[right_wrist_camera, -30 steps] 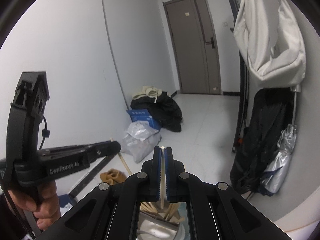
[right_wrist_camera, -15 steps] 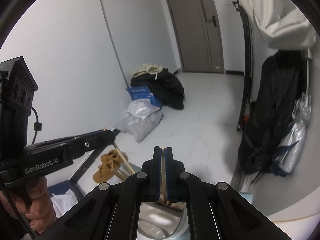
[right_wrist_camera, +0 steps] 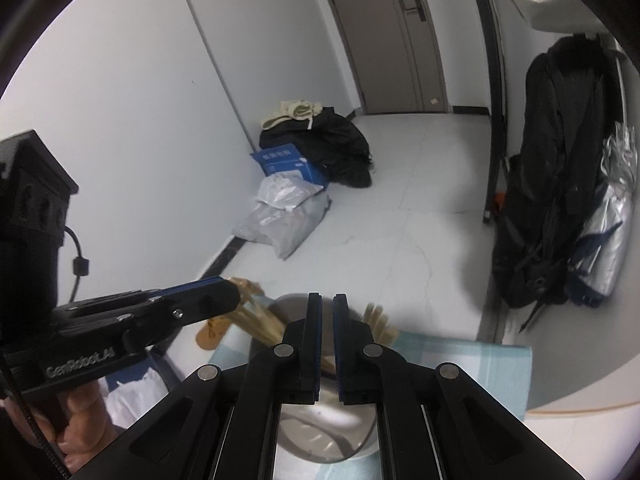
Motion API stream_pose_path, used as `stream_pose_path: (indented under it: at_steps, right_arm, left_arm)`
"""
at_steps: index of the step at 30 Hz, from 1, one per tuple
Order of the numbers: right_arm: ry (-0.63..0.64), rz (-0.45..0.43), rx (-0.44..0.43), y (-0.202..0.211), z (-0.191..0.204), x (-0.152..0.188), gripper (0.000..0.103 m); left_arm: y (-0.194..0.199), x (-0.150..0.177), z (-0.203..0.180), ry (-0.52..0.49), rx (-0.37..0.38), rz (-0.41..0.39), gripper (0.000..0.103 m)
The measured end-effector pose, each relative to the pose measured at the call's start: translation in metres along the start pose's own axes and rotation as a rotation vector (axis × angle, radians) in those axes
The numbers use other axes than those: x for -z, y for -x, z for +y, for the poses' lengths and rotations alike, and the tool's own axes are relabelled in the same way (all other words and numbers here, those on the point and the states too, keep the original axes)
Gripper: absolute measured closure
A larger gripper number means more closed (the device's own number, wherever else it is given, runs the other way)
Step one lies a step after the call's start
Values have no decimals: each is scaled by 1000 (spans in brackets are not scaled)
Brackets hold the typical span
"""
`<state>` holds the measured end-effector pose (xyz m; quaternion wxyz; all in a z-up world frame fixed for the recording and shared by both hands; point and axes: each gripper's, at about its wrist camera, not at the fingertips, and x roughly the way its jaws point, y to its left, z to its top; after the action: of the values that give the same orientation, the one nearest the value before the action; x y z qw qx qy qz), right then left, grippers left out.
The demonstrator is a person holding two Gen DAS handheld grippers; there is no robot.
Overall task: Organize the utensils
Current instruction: 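Withdraw both open grippers up and back from the holder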
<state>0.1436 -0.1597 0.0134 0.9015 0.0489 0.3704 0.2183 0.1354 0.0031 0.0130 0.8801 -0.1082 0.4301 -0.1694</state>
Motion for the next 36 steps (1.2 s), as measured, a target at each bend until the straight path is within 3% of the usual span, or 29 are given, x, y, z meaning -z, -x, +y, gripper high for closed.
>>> stream_pose_path:
  at_steps: [3, 6, 14, 19, 24, 31, 36]
  right_arm:
    - [-30, -43, 5, 19, -2, 6, 96]
    - [-50, -97, 35, 39, -5, 10, 84]
    - [-81, -186, 71, 89, 2, 28, 73]
    - [-62, -257, 92, 119, 14, 41, 52]
    - [-46, -325, 88, 145, 25, 60, 42]
    - [1, -417, 135, 168, 42, 85, 15]
    - [41, -464, 170, 174, 48, 103, 8]
  left_arm:
    - [11, 4, -5, -26, -38, -22, 68]
    - [28, 9, -8, -30, -61, -69, 55]
    - [65, 22, -28, -71, -93, -159, 44]
    - [86, 33, -36, -80, -131, -238, 31]
    - [107, 47, -42, -81, -170, -312, 20]
    - [130, 71, -48, -88, -217, -415, 7]
    - [136, 90, -44, -80, -236, -477, 2]
